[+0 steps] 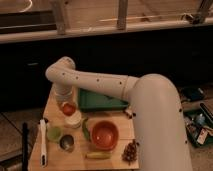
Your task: Place apple in paper cup
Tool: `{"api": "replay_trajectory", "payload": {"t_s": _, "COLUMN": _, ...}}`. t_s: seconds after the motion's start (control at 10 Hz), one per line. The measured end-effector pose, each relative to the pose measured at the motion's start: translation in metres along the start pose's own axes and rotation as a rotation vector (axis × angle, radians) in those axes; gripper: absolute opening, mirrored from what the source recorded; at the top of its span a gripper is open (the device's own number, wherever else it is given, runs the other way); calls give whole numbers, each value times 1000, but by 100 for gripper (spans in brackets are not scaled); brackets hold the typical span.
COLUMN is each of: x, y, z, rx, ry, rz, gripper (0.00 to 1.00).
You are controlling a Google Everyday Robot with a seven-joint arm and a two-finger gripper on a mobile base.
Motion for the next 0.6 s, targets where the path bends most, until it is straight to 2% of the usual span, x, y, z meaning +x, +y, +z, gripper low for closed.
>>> {"api": "replay_trajectory", "payload": {"t_s": 0.2, "x": 0, "y": 0, "z": 0, "rx": 3, "ry": -4, "rz": -8, "gripper": 31}}
{"api": "replay_trajectory", "payload": {"t_s": 0.6, "x": -1, "y": 1, "z": 0, "rx": 0, "ry": -17, "rz": -23, "gripper": 31}}
